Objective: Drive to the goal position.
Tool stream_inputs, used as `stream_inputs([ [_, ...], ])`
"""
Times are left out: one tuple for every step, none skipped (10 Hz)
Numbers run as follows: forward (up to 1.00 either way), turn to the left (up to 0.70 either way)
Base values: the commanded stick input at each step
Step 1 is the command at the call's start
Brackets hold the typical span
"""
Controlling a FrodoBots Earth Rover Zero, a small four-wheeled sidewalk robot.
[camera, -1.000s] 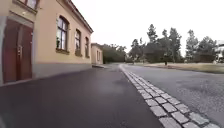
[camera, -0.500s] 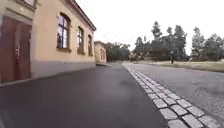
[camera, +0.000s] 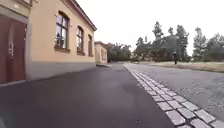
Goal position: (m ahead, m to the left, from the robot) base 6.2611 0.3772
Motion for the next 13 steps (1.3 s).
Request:
stream_inputs([
  [0.70, 0.00],
  [0.70, 0.00],
  [0.70, 0.00],
  [0.70, 0.00],
  [0.70, 0.00],
  [0.70, 0.00],
  [0.70, 0.00],
  [0.70, 0.00],
  [0.70, 0.00],
  [0.70, 0.00],
  [0.70, 0.00],
  [0.70, 0.00],
  [0.70, 0.00],
])
